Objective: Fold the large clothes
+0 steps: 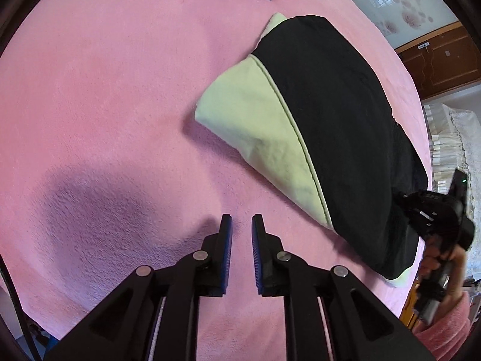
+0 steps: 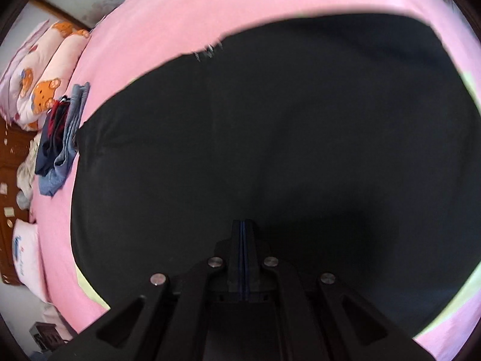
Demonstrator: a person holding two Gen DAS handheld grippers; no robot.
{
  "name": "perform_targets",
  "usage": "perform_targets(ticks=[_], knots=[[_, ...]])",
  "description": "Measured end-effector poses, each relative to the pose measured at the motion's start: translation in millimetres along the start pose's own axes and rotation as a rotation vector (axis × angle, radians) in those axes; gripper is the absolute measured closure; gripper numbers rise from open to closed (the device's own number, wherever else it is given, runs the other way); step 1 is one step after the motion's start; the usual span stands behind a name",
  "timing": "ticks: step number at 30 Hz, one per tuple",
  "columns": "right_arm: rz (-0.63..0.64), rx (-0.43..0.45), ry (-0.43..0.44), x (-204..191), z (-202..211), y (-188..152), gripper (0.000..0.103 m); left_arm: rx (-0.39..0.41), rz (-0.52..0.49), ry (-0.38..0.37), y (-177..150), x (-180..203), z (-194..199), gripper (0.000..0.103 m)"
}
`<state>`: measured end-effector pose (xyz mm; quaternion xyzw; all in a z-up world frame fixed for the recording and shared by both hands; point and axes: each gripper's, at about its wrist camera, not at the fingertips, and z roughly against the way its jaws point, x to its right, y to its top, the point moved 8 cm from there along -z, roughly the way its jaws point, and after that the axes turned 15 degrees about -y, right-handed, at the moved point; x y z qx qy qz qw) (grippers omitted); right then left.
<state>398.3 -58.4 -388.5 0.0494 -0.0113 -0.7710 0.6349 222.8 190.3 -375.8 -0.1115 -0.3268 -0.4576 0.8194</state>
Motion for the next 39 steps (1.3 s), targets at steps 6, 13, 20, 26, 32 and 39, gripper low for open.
perform_targets(ticks=[6,13,20,26,32,39], knots=[[-0.017,-0.044,-0.006,0.5,-10.0,0.8,0.103,0.017,0.055,-0.086,11.1,2.9,-16.6,0.080],[0.062,0.000,-0.071,-5.0,-9.3,-3.4,0.103,0.045,0.164,-0.284,27.7,3.1,-34.6,0.043],[0.038,-0.008,-0.041,-0.7,-8.3,-2.2,0.103,0.104,0.174,-0.392,55.2,0.8,-42.9,0.038],[-0.011,-0.011,-0.017,14.6,-7.2,-4.0,0.103,0.122,0.165,-0.449,83.5,3.6,-55.2,0.038],[-0.031,0.000,-0.027,23.6,-4.9,-6.6,0.103,0.111,0.091,-0.434,95.0,17.5,-65.7,0.082],[-0.041,0.012,-0.064,20.8,-3.4,-10.2,0.103,0.106,-0.028,-0.504,97.0,48.0,-43.9,0.094]])
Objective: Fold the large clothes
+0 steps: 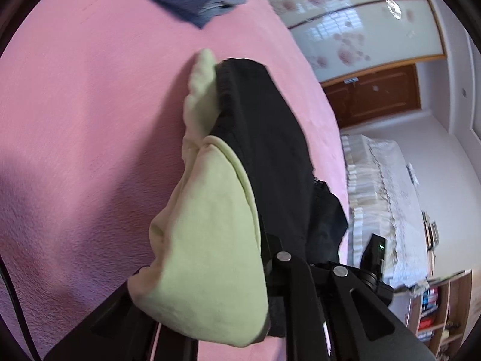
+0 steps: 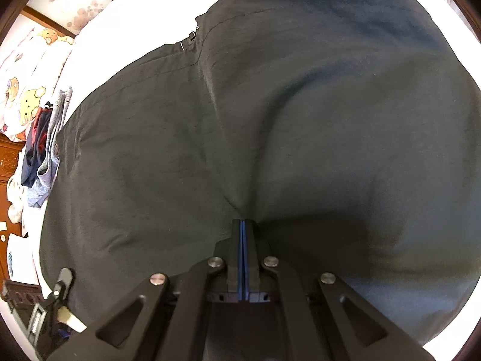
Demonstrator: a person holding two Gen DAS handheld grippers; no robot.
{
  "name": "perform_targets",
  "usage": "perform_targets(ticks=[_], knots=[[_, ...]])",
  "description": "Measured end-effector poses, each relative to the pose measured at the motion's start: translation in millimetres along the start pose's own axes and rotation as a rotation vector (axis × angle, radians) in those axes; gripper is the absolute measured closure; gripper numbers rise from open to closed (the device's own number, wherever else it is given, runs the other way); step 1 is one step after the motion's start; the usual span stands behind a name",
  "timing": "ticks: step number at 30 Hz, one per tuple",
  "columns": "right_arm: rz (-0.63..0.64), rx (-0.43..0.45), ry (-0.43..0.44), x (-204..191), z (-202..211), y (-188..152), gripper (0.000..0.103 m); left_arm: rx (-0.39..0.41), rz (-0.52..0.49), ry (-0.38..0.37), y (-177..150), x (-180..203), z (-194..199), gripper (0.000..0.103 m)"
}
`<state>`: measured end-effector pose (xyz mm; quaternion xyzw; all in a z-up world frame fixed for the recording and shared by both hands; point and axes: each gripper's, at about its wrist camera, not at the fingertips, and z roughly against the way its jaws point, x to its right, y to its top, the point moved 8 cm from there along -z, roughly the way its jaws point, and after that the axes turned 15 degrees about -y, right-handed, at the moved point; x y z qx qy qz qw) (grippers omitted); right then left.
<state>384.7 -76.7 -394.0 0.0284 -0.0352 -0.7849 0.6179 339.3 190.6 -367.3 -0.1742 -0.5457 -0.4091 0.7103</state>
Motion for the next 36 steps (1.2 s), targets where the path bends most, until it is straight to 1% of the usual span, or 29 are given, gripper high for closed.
perform_targets(ticks=[2,4,6,7,9,14,18,21,24,25,27,30,32,34,36], knots=[[-0.007,0.007,0.005,1.2,0.9,-1.6,0.103,-0.016,-0.014,-0.016,2.2,11.1,2.2,0.094],[-0.017,0.013,0.017,2.0,1.3,-3.2,0.103,-0.030,-0.077,0.035,3.7,26.3,3.6,0.094],[-0.028,0.019,0.038,4.9,1.8,-4.5,0.103,-0.031,-0.140,0.048,4.0,44.2,2.9,0.095],[-0.032,0.021,0.050,6.5,1.9,-5.5,0.103,-0.025,-0.180,0.037,3.9,59.0,2.5,0.096],[-0.029,0.028,0.063,9.5,2.3,-7.0,0.103,-0.018,-0.225,0.009,1.7,82.1,2.5,0.096],[0.004,0.056,0.082,15.6,4.8,-11.0,0.103,-0.019,-0.354,-0.035,-7.9,147.0,-6.4,0.097],[0.030,0.039,0.136,22.7,4.7,-11.0,0.103,-0.024,-0.451,-0.040,-25.0,196.4,-22.9,0.097],[0.067,0.024,0.187,30.1,3.0,-10.1,0.103,-0.040,-0.509,-0.045,-43.3,228.1,-37.8,0.097],[0.123,0.014,0.238,36.0,0.4,-7.8,0.103,-0.064,-0.606,-0.015,-68.7,259.6,-60.3,0.096],[0.142,0.009,0.256,38.0,-0.3,-7.1,0.103,-0.080,-0.637,-0.003,-79.4,266.7,-67.2,0.096],[0.162,-0.009,0.292,42.5,-2.1,-5.9,0.103,-0.120,-0.654,0.001,-97.7,279.5,-87.0,0.096],[0.220,-0.041,0.342,50.6,-4.2,-2.7,0.103,-0.169,-0.675,0.034,-121.5,291.1,-116.7,0.096],[0.259,-0.058,0.380,56.4,-5.6,-1.2,0.103,-0.201,-0.722,0.077,-140.2,299.6,-137.3,0.095],[0.264,-0.086,0.437,63.0,-8.2,1.0,0.103,-0.233,-0.758,0.108,-155.7,301.3,-151.6,0.095],[0.240,-0.121,0.508,72.0,-12.4,3.3,0.103,-0.276,-0.790,0.139,-173.5,302.6,-166.4,0.095]])
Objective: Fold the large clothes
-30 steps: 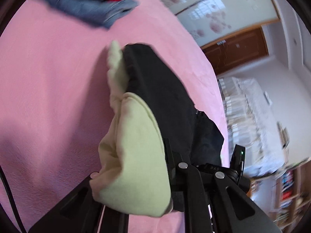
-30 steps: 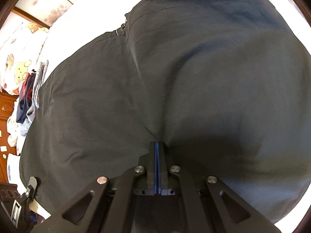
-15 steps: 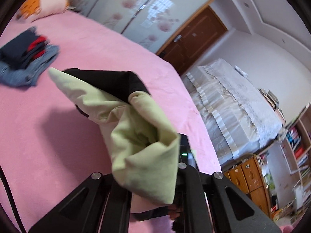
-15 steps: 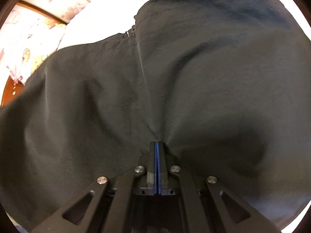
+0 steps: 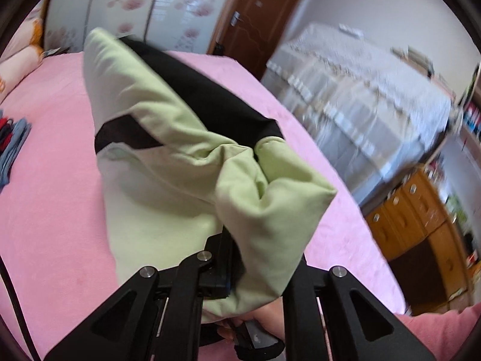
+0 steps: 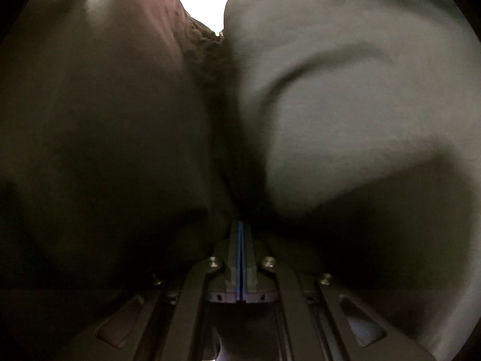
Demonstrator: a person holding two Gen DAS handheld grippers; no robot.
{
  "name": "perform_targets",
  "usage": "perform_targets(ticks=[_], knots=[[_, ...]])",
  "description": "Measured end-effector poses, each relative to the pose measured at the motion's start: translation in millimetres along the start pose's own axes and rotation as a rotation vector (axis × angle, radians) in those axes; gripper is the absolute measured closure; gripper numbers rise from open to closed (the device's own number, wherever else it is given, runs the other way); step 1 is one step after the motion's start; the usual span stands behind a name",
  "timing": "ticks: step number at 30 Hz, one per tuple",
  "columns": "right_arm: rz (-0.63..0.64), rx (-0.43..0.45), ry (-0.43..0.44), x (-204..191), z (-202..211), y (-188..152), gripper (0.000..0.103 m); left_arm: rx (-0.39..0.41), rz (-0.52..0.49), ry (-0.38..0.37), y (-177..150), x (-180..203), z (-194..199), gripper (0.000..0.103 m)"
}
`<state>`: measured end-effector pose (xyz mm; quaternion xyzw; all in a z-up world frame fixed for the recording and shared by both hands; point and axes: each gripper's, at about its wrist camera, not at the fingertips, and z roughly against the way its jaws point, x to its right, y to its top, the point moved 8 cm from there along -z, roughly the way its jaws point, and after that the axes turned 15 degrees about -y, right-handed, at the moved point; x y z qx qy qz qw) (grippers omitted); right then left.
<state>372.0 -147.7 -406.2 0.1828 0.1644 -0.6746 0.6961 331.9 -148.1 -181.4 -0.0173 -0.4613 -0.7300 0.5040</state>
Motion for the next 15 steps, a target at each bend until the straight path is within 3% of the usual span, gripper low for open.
perform_targets(ticks=[7,13,15], knots=[[-0.078,-0.053,0.170,31.2,10.1,-6.5,0.103,-0.147,-0.104,0.104,-24.7,30.1,-45.0,0.095],[-0.127,-0.145,0.234,72.2,34.0,-14.6,0.103,-0.155,-0.140,0.125,-26.0,47.6,-45.3,0.094],[-0.161,-0.143,0.215,94.0,46.6,-12.4,0.103,-0.163,-0.140,0.134,-26.6,46.2,-44.0,0.094]])
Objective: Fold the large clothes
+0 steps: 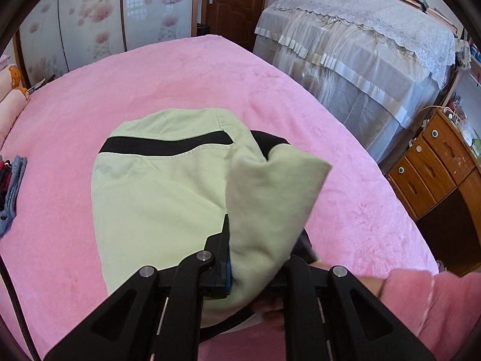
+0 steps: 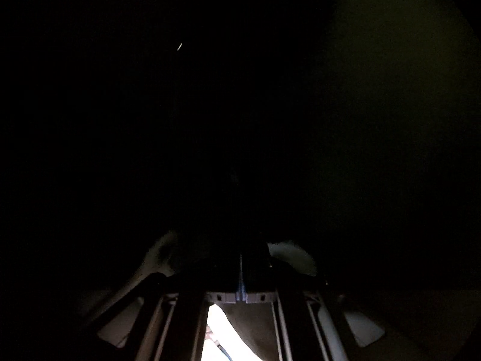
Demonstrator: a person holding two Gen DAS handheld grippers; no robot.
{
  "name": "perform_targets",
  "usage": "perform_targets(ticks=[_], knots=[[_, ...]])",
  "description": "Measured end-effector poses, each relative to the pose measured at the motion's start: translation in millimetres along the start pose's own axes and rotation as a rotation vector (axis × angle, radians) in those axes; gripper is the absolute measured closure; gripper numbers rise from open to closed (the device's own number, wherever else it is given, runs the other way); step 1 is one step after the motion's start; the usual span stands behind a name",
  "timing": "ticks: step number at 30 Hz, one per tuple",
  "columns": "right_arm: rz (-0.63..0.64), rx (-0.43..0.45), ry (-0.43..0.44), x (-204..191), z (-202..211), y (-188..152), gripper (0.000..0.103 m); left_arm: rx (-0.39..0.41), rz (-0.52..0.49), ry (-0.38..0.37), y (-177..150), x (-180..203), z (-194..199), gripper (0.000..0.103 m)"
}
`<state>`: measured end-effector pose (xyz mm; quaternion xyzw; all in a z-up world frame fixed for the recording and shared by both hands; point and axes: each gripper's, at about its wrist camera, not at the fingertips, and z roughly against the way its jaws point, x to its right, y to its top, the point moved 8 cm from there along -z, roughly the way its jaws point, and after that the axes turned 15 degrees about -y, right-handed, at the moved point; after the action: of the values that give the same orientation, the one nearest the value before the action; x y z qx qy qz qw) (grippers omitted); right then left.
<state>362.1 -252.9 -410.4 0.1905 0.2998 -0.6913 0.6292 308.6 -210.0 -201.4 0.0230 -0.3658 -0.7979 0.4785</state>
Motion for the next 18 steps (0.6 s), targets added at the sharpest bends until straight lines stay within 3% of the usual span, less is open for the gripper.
perform_targets(ticks=[5,12,18], knots=[[-0.075,0.146,0.003,48.4,69.8,23.9,0.103,-0.053,0.002,0.003,-4.6,7.8,-20.9,0.094],[-0.215,0.325,-0.010,124.9,164.5,59.0,0.103,-0.099,-0.002,0.016,-39.5,18.5,-54.0,0.094],[-0.242,0.396,-0.054,157.8,208.8,59.6,0.102,-0.144,-0.097,0.123,-61.8,35.2,-82.0,0.090]])
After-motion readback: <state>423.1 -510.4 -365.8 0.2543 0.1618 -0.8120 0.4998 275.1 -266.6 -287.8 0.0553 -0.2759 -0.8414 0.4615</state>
